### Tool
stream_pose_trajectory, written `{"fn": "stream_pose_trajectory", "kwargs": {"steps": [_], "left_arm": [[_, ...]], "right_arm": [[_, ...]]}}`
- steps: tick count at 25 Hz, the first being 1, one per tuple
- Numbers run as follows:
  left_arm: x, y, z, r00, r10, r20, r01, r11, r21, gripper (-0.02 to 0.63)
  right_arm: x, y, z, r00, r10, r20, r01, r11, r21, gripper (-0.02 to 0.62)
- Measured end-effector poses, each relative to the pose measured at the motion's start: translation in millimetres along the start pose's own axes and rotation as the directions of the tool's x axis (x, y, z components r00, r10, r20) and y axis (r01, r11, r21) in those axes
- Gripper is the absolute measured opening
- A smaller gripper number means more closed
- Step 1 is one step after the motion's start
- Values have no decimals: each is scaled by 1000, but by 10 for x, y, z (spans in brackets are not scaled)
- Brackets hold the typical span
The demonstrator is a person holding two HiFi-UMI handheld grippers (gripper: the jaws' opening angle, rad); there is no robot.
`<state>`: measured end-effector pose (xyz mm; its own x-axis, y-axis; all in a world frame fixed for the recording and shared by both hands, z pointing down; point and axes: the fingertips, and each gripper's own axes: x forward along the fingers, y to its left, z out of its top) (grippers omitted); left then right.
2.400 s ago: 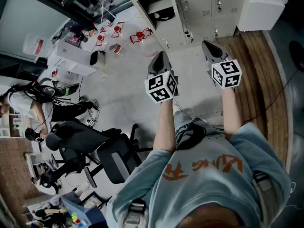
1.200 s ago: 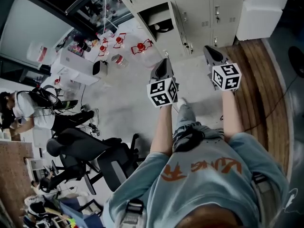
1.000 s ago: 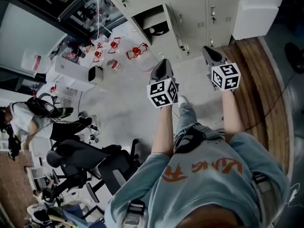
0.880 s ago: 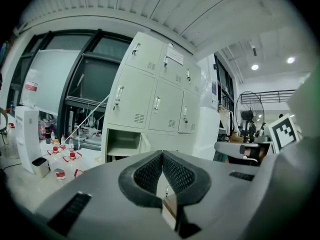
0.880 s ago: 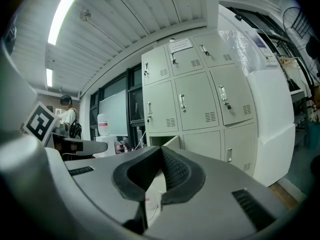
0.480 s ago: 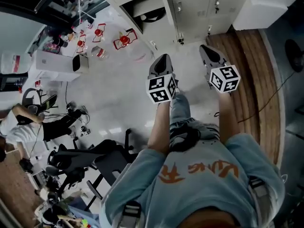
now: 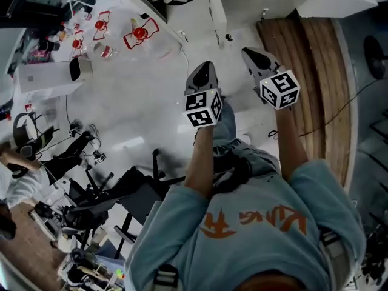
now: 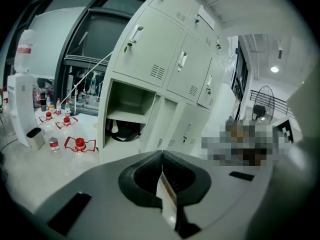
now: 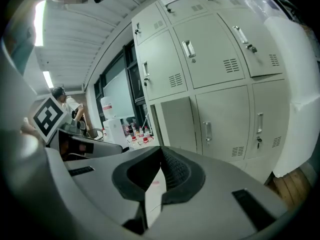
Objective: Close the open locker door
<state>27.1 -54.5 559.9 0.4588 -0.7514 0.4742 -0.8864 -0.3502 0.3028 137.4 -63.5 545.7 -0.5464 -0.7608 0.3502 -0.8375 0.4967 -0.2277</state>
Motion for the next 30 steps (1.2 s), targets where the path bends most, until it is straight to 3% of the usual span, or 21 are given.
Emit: {"fn": "stream_pose_trajectory", "kwargs": {"steps": [7,9,16,23,30], "left_arm": [[402,252,-86,998,-26,-53,25,999,-20,20],[496,356,-55,997,-33,-63,31,999,-25,20],[773,560,61,997,-38,-70,35,998,-53,20],[947,621,20,995,10,-104,-19,996,-88,20],[950,625,251,995,79,-56,-83,994,-75,20]], "right_arm": [[518,-92,-237,996,44,-77,-43,999,9,2],[666,-117,-291,994,54,-97,-52,998,26,47],[948,-297,-428,983,50,-175,-48,999,16,84],[1183,-428,-503,966,114,-234,-116,993,4,112],[1258,-417,-523,935,192,-299,-223,972,-71,137]]}}
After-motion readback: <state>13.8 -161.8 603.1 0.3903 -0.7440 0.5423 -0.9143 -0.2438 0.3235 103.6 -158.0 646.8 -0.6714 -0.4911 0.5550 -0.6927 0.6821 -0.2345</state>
